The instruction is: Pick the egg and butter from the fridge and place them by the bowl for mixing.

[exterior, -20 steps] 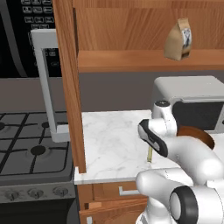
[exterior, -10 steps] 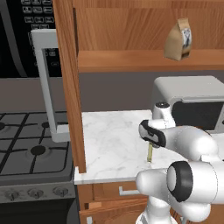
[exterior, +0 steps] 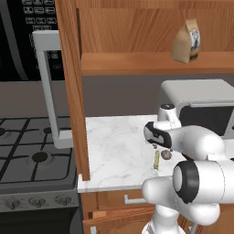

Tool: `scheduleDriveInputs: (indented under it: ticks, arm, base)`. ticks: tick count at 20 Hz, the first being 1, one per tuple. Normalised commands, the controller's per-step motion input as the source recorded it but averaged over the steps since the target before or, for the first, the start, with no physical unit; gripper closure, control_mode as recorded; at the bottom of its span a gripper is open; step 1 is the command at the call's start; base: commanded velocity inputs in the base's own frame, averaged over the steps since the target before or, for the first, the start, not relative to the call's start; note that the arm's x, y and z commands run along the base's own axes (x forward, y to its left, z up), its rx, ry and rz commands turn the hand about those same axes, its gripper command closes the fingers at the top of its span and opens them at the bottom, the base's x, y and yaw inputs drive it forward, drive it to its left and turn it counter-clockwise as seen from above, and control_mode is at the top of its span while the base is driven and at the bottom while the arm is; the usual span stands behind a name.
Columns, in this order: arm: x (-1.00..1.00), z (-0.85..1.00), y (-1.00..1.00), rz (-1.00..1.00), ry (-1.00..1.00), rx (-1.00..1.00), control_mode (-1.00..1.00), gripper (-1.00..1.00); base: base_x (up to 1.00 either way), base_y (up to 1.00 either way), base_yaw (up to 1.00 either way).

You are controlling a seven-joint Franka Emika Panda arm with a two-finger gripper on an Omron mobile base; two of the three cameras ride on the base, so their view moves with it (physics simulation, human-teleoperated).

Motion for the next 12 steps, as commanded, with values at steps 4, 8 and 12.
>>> scheduleDriveInputs:
  ticks: [4, 8, 12]
  arm:
    - [0.0, 0.02, 0.0, 0.0, 0.0, 0.0, -1.0, -1.0]
    - [-0.03, 0.38, 0.0, 0.0, -0.01, 0.0, -1.0, -1.0]
    - [-0.49, 0.56, -0.14, 0.08, 0.0, 0.0, -1.0, -1.0]
  base:
    - [0.0, 0.0, 0.0]
    - [0.0, 0.0, 0.0]
    - [0.0, 0.0, 0.0]
